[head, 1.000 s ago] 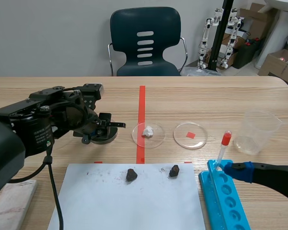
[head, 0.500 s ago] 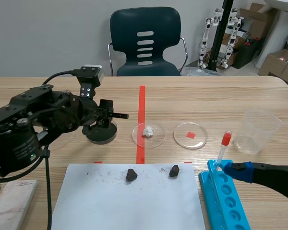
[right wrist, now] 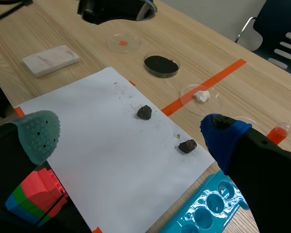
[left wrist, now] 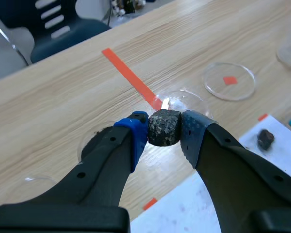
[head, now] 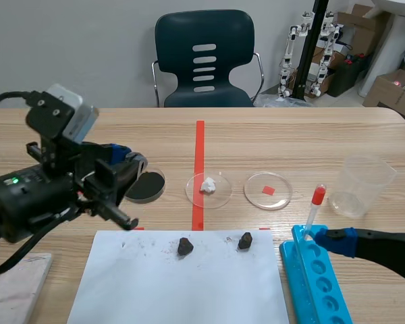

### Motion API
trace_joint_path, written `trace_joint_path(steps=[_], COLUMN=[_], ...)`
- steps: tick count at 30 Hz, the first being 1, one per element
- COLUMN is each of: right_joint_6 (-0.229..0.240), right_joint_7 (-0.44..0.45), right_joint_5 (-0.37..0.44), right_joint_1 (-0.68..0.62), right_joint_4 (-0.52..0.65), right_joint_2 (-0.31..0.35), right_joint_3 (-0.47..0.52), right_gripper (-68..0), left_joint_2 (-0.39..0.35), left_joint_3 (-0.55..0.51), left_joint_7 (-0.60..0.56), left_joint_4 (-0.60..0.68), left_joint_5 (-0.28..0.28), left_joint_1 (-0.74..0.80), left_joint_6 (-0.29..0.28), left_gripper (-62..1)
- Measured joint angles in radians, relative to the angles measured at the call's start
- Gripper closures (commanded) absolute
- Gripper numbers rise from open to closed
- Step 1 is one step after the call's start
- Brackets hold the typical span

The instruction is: Lower the mineral onto the iron filings and hold still

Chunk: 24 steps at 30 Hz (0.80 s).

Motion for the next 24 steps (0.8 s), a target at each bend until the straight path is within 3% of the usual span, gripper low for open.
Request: trace_joint_path(steps=[8,12,20,24], right_joint_6=[0.000,0.000,0.000,0.000], right_joint_7=[0.000,0.000,0.000,0.000], right_joint_5=[0.000,0.000,0.000,0.000], right_joint_1=[0.000,0.000,0.000,0.000], right_joint_4=[0.000,0.000,0.000,0.000], right_joint_2=[0.000,0.000,0.000,0.000], right_joint_3=[0.000,0.000,0.000,0.000], right_gripper=[-60.6,-60.6,-60.6,-60.6], left_joint_2=[-0.026,-0.025,-0.020,-0.020], left_joint_3=[-0.157,-0.198,-0.211,-0.211], left_joint_7=[-0.186,-0.233,-0.307,-0.294], left_joint_4=[0.278,0.395,0.425,0.418], left_joint_5=[0.092,0.198,0.278,0.278], left_joint_1=[0.408,0.559,0.690,0.684], left_joint_6=[-0.005,-0.006,-0.006,-0.005], left_gripper=[-13.4,-13.4,-13.4,-13.4])
